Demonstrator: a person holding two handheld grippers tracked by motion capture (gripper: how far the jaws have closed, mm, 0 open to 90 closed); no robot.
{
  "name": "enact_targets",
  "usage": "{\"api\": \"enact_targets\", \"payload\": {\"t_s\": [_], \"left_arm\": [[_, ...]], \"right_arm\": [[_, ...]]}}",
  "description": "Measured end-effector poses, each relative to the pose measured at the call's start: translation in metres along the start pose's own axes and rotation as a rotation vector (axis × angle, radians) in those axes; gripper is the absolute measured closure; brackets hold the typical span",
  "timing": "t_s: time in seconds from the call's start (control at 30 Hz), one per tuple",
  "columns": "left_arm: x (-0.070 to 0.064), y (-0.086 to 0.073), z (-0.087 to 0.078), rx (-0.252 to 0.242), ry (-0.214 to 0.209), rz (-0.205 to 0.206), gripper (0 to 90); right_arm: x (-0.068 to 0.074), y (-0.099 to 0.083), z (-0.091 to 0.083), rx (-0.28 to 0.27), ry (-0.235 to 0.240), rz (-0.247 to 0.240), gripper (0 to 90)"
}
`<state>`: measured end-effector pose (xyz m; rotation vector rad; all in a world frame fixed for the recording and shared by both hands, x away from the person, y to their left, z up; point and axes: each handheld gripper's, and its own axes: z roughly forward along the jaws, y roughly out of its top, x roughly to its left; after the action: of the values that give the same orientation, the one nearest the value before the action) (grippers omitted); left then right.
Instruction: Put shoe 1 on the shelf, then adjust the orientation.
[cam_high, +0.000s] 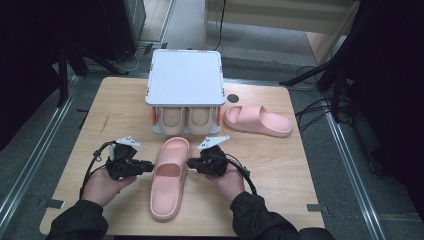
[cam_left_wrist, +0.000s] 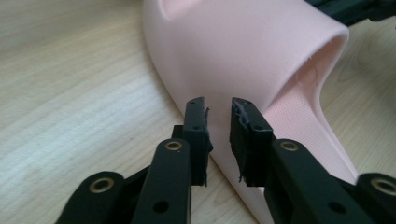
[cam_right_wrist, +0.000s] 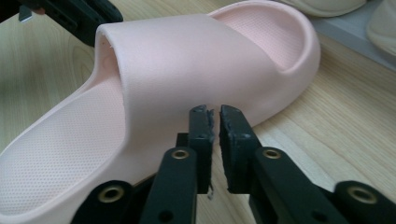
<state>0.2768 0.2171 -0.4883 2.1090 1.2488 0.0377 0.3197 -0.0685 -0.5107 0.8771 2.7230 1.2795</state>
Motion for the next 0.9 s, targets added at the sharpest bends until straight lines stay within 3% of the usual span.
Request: {"api": "enact_targets", "payload": {"t_s": [0.1,0.27,0.53,0.9], "left_arm": [[0.004,0.001,-0.003,-0.018,0.02,-0.004,69.1],[0.006,0.004,-0.003,-0.01,0.004,0.005,63.4],[0.008,0.01,0.0,-0.008,-0.018,0.02,57.1],[0.01,0.014,0.006,0.012,-0.033,0.027,54.2]], "right_arm": [[-0.002,0.0,-0.004,-0.012,0.015,0.003,70.8],[-0.004,-0.001,-0.013,-0.04,0.015,-0.005,61.2],[-0.013,-0.001,-0.032,-0.063,0.039,0.012,55.5],[-0.029,-0.003,-0.062,-0.111,-0.01,0.053,55.7]]}}
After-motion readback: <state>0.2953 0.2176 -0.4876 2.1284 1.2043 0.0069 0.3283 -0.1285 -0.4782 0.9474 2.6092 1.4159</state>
